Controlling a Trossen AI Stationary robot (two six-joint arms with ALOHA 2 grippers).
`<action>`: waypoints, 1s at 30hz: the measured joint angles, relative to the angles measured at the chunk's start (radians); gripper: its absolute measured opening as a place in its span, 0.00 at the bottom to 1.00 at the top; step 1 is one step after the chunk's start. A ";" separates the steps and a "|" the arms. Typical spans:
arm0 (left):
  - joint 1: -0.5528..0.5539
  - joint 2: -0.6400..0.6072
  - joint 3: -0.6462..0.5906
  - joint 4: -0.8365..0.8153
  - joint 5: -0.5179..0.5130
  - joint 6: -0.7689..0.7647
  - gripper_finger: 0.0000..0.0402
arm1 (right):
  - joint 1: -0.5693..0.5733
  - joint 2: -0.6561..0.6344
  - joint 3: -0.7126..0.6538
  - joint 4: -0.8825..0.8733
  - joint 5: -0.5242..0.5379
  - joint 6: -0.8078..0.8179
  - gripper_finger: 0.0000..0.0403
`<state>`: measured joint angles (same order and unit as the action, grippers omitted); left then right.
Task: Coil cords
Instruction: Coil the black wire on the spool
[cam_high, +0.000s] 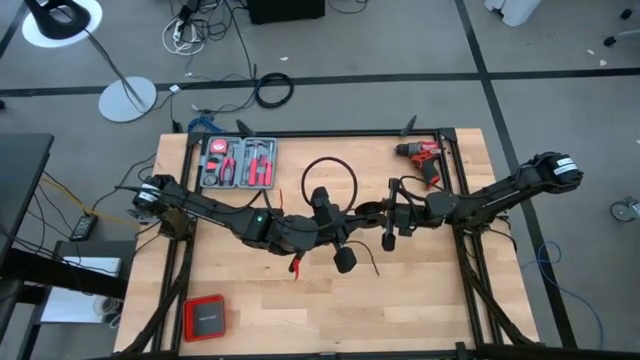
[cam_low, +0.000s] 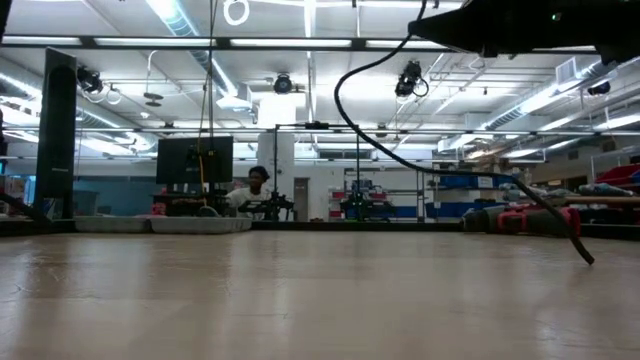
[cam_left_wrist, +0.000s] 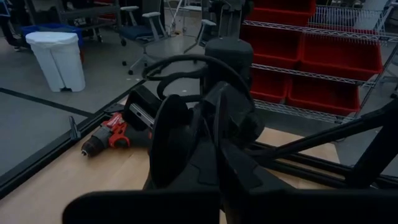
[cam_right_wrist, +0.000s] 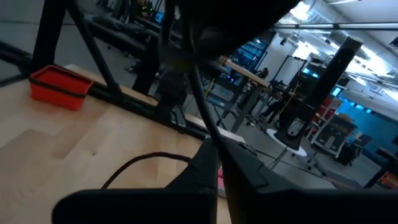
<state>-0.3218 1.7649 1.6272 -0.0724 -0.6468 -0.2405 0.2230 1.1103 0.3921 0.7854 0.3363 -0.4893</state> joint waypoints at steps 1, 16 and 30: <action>0.000 0.000 0.000 -0.004 0.000 0.000 0.00 | 0.000 0.000 0.001 0.001 0.000 0.005 0.02; -0.005 0.001 0.000 -0.142 -0.050 -0.056 0.00 | 0.121 -0.227 0.002 -0.451 0.114 0.046 0.00; 0.000 -0.013 0.000 -0.302 0.143 0.129 0.00 | 0.194 -0.370 0.002 -0.600 0.120 0.053 0.00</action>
<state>-0.3221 1.7514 1.6272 -0.3748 -0.5035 -0.1117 0.4174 0.7401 0.3939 0.1855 0.4566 -0.4359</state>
